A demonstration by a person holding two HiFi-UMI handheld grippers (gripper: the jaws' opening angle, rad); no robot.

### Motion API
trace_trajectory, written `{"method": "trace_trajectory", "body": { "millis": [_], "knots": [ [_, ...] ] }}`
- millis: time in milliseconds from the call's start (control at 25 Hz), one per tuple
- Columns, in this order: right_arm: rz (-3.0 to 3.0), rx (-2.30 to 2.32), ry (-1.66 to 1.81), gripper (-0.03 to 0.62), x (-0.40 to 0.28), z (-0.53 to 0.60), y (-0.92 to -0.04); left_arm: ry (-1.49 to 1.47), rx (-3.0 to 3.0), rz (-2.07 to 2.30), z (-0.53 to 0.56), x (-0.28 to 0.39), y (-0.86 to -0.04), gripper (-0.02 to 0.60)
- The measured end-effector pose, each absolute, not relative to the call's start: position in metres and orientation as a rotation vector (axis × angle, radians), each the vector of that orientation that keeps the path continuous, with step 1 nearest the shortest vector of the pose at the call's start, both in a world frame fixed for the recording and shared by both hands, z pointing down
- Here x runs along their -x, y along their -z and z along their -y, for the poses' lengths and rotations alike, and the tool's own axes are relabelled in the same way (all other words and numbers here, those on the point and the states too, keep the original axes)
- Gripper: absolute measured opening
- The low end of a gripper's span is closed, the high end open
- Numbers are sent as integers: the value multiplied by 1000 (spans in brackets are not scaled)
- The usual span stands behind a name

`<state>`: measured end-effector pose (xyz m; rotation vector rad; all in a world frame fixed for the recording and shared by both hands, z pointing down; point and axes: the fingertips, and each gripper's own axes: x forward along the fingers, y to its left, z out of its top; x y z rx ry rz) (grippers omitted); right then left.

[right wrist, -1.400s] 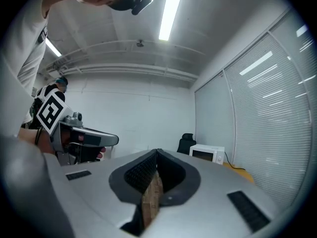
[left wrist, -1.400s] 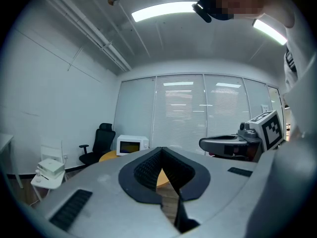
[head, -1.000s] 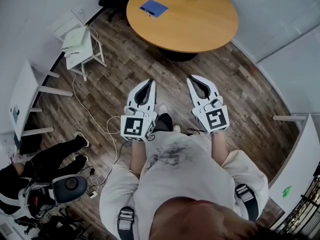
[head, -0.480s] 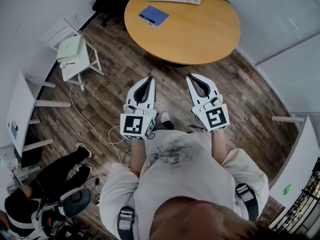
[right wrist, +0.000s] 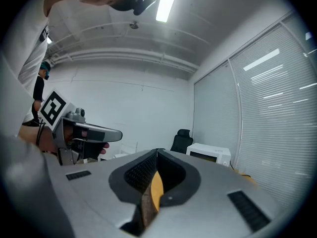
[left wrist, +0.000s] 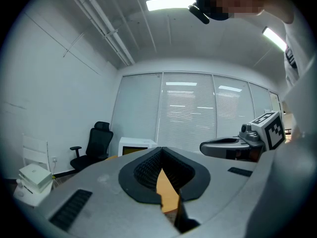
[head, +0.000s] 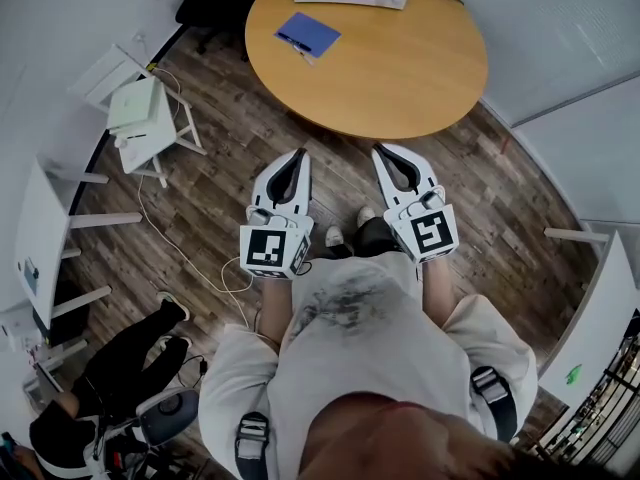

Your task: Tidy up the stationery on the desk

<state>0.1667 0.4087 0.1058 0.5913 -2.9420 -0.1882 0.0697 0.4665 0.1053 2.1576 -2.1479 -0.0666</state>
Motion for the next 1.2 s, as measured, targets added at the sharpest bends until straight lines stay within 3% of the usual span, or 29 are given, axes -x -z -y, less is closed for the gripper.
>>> {"method": "trace_trajectory", "body": {
  "millis": [1200],
  "knots": [
    [2982,-325,176,63,-75,-195,-121,-13,-1920,2307,-277,7,-130,9]
  ]
}}
